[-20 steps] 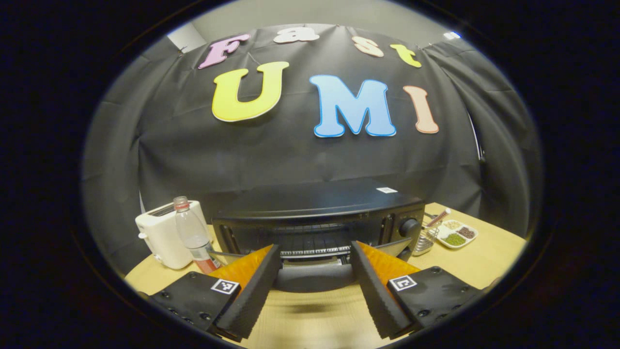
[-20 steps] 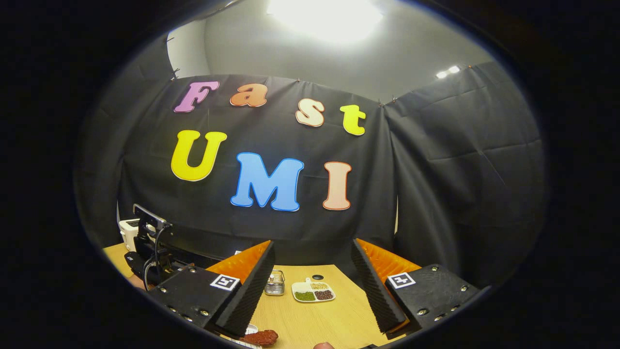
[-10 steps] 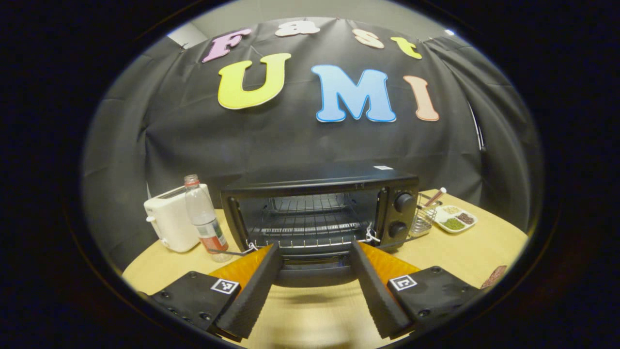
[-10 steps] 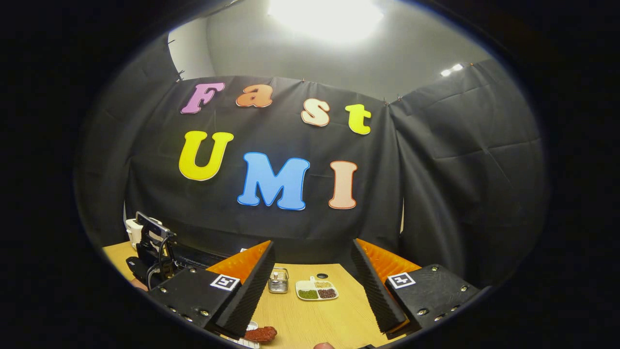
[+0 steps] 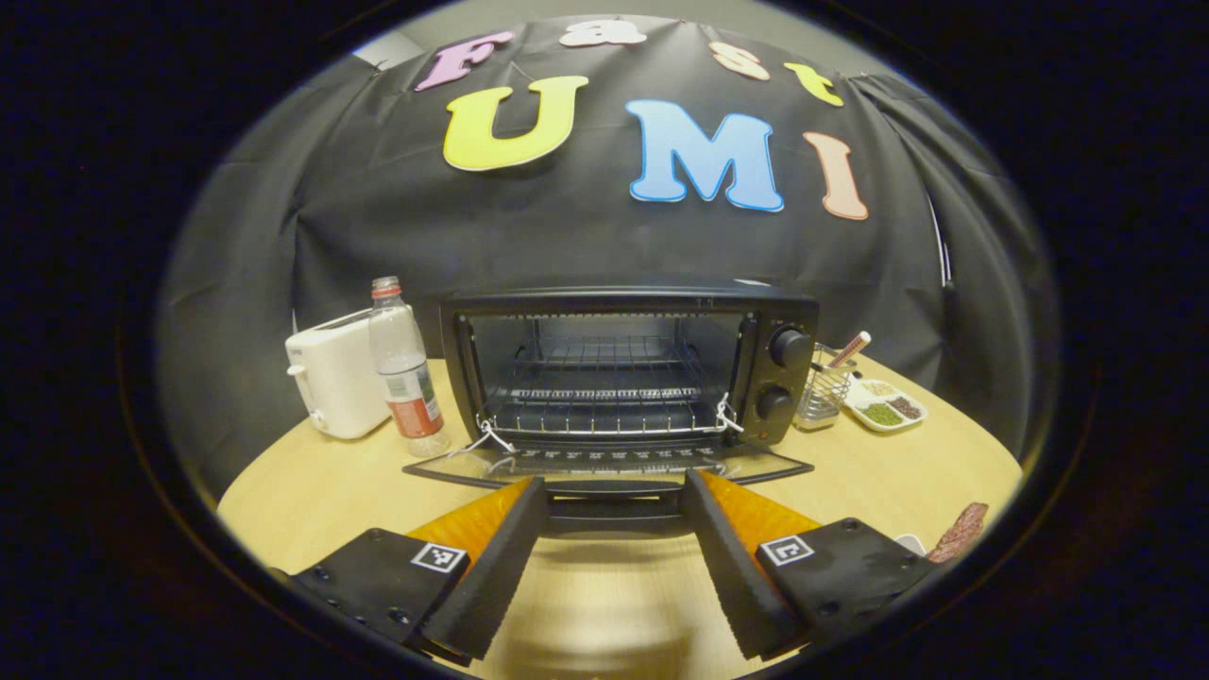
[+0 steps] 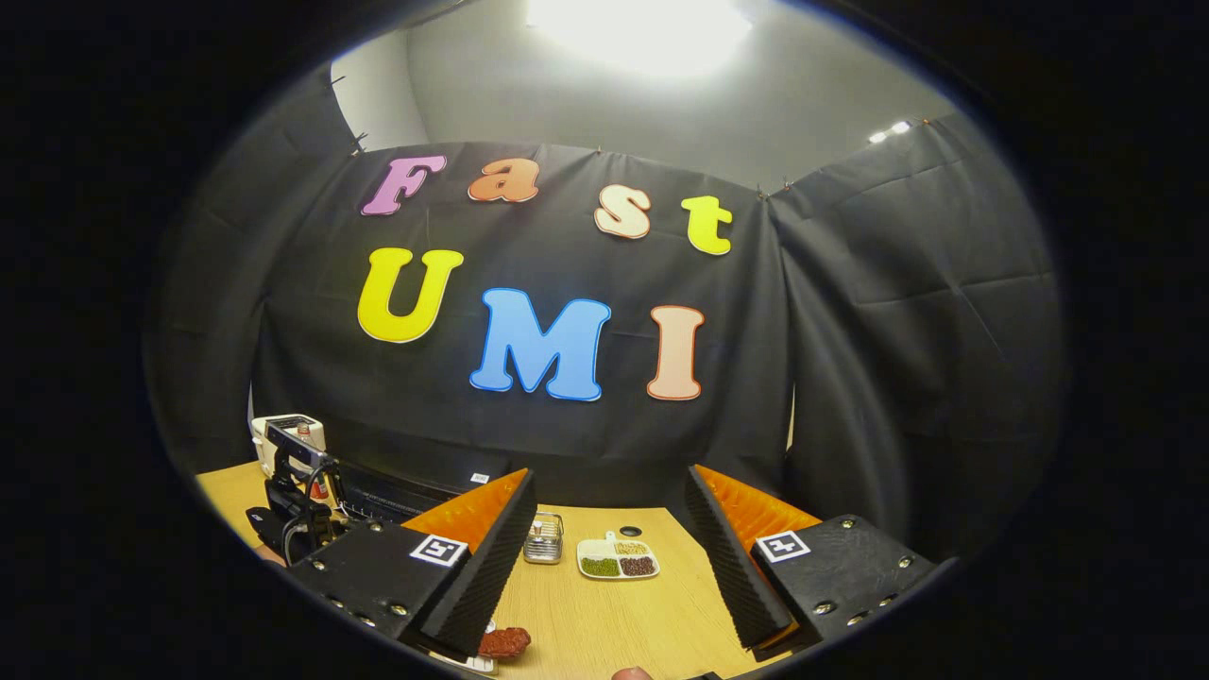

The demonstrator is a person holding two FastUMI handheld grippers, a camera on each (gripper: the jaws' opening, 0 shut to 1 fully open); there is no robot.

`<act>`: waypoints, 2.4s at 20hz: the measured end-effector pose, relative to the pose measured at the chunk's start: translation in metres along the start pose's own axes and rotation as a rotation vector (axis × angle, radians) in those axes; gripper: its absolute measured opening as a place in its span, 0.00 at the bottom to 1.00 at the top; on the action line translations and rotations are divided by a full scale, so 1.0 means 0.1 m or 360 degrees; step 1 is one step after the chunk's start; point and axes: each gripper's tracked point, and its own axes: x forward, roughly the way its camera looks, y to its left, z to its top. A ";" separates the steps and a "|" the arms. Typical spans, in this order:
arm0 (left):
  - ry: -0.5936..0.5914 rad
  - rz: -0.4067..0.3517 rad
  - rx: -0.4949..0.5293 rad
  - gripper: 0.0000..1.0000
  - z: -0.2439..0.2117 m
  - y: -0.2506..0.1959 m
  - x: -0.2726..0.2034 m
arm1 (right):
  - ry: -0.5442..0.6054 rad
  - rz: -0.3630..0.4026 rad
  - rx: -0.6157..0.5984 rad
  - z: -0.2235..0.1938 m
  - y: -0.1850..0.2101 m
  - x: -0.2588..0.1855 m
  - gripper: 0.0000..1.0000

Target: Open the electric oven with the left hand, put the food in, and close the electric oven.

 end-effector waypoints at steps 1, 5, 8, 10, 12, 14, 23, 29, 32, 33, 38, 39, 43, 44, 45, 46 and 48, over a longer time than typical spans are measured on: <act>0.0011 0.0004 -0.0002 1.00 -0.02 0.00 -0.01 | 0.0005 0.0005 -0.0001 -0.01 0.00 0.00 0.95; 0.0079 0.0017 0.0016 0.98 -0.21 -0.01 0.01 | 0.0031 0.0019 -0.0008 -0.07 -0.03 0.00 0.95; 0.0121 0.0023 0.0018 0.98 -0.34 -0.03 -0.03 | 0.0035 0.0028 -0.0015 -0.07 -0.04 -0.01 0.95; 0.0125 0.0015 0.0026 1.00 -0.38 -0.07 -0.04 | 0.0038 0.0032 -0.0021 -0.07 -0.05 -0.01 0.95; 0.0138 0.0008 0.0031 0.98 -0.43 -0.10 -0.08 | 0.0042 0.0040 -0.0019 -0.07 -0.06 -0.03 0.95; 0.0138 0.0002 0.0026 1.00 -0.42 -0.12 -0.12 | 0.0040 0.0051 -0.0015 -0.08 -0.05 -0.02 0.95; -0.0189 -0.0026 0.0030 1.00 0.53 -0.09 -0.73 | 0.0111 0.0173 0.0066 -0.27 0.18 0.12 0.96; -0.0401 -0.0027 -0.0026 0.97 1.16 -0.01 -1.18 | 0.0176 0.0277 0.0112 -0.47 0.40 0.23 0.96; -0.0475 -0.0043 -0.0057 1.00 1.38 0.02 -1.39 | 0.0260 0.0304 0.0156 -0.64 0.48 0.25 0.96; -0.0496 -0.0050 -0.0072 1.00 1.45 0.03 -1.46 | 0.0286 0.0313 0.0165 -0.70 0.51 0.27 0.96; -0.0600 -0.0034 -0.0064 0.97 1.72 0.12 -1.76 | 0.0452 0.0385 0.0263 -1.02 0.65 0.27 0.95; -0.0615 -0.0027 -0.0056 1.00 1.75 0.15 -1.80 | 0.0497 0.0394 0.0307 -1.09 0.68 0.27 0.96; -0.0661 -0.0006 -0.0033 1.00 1.84 0.22 -1.95 | 0.0716 0.0427 0.0478 -1.45 0.78 0.26 0.96; -0.0666 -0.0002 -0.0034 1.00 1.86 0.24 -1.98 | 0.0770 0.0432 0.0529 -1.53 0.80 0.26 0.96; -0.0668 -0.0002 -0.0038 1.00 1.85 0.25 -2.01 | 0.0831 0.0443 0.0585 -1.63 0.84 0.24 0.96; -0.0669 0.0004 -0.0042 1.00 1.86 0.28 -2.04 | 0.0876 0.0444 0.0621 -1.70 0.85 0.24 0.96; -0.0666 0.0021 -0.0044 1.00 1.84 0.32 -2.06 | 0.0980 0.0459 0.0677 -1.85 0.90 0.22 0.96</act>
